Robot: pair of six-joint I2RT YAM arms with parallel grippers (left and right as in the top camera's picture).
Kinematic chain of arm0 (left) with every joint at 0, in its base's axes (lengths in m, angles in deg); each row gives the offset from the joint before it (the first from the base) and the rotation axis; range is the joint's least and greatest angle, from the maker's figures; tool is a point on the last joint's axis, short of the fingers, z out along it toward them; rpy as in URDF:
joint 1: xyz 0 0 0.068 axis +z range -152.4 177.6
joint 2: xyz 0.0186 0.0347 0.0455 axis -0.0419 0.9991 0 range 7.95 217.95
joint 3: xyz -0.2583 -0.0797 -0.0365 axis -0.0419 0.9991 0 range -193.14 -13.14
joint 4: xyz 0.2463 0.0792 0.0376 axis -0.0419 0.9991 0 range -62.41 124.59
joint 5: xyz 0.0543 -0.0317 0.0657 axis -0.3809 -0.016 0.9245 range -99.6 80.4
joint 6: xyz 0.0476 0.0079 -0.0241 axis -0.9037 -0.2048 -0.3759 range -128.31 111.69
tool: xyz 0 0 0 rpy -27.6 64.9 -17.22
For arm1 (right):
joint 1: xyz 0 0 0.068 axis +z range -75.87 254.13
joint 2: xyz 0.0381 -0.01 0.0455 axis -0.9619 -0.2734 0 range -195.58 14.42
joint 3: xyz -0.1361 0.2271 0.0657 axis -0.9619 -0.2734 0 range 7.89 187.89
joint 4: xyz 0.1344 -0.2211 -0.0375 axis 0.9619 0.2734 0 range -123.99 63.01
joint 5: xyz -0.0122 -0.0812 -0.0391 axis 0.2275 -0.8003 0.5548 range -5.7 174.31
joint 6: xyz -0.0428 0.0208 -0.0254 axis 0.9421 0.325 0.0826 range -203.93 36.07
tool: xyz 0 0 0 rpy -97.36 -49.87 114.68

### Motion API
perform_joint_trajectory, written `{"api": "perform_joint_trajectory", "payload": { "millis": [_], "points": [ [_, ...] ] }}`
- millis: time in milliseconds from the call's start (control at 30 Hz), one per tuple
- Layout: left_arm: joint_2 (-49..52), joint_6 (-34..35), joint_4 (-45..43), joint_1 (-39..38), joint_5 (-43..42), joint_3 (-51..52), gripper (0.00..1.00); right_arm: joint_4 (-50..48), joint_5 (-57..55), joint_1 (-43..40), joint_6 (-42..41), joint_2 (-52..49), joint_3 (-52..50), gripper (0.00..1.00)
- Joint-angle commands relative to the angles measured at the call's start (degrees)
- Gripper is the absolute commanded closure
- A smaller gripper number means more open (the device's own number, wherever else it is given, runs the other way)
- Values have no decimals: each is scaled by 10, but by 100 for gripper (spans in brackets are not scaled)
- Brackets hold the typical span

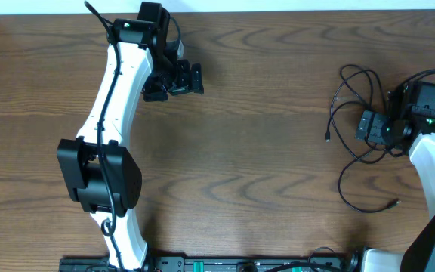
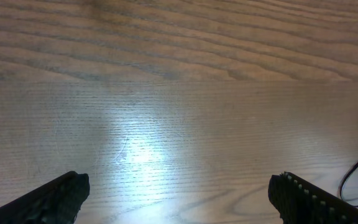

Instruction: Untangle cables

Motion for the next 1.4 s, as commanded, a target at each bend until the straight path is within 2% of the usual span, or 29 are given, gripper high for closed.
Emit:
{"api": "perform_joint_trajectory", "payload": {
  "millis": [0, 767, 1033, 1367],
  "points": [
    [-2, -2, 2, 1, 6, -4, 2, 2, -5, 1, 1, -3, 1, 1],
    [-2, -2, 2, 1, 6, -4, 2, 2, -2, 2, 1, 16, 1, 1],
    [-2, -2, 2, 1, 6, -4, 2, 2, -3, 2, 1, 92, 1, 1],
    [-2, -2, 2, 1, 6, -4, 2, 2, -2, 2, 1, 253, 1, 1]
  ]
}}
